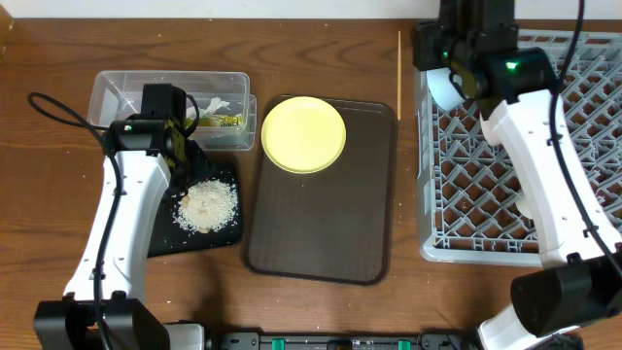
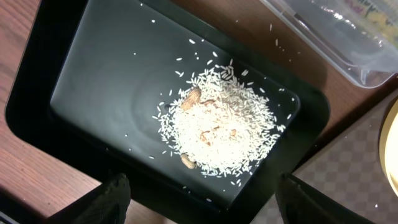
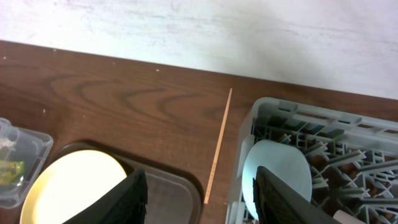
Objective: Sort waste into correct bins and load items into the dishwasher rack
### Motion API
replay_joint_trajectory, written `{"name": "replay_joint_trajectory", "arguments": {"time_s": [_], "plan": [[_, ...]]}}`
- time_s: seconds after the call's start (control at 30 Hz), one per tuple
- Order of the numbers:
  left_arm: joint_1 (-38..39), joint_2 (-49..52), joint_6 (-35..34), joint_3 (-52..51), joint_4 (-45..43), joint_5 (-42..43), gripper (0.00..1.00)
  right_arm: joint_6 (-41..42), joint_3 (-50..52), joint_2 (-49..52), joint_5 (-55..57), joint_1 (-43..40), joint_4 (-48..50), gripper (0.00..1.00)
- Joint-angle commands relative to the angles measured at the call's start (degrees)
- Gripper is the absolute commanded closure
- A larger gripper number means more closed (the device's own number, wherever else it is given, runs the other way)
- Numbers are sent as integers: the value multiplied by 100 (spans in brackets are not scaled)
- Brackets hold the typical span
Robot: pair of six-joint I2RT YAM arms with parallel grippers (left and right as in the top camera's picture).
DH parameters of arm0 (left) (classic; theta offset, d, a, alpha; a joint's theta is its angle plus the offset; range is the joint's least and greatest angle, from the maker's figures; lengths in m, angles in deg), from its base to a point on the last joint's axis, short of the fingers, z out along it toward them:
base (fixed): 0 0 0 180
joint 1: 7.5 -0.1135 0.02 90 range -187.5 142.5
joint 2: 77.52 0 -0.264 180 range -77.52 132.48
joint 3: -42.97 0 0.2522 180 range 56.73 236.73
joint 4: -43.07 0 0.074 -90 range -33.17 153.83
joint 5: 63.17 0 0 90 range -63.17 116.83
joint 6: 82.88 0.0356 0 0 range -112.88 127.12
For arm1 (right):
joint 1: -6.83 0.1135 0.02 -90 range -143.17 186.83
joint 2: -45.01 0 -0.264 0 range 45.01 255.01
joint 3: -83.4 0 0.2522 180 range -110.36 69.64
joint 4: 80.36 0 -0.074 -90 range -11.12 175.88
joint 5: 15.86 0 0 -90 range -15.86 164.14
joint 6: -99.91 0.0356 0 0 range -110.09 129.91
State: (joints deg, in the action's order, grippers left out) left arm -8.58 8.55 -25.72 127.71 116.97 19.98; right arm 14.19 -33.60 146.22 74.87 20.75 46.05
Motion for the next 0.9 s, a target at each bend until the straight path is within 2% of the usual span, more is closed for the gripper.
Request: {"name": "replay_joint_trajectory", "arguments": {"time_s": [0.0, 0.17, 0.5, 0.87], "plan": [[-24, 9, -48, 48, -11, -114, 23, -74, -262, 291, 247, 109, -22, 47], [-24, 9, -48, 48, -98, -114, 23, -179, -264, 820, 286, 315, 409, 48], [-24, 9, -48, 48, -107, -114, 23, 105, -264, 2269, 1279, 450, 1255, 53], [-24, 9, -46, 48, -109, -114, 23, 597, -264, 2933, 1788, 452, 1270, 52]]}}
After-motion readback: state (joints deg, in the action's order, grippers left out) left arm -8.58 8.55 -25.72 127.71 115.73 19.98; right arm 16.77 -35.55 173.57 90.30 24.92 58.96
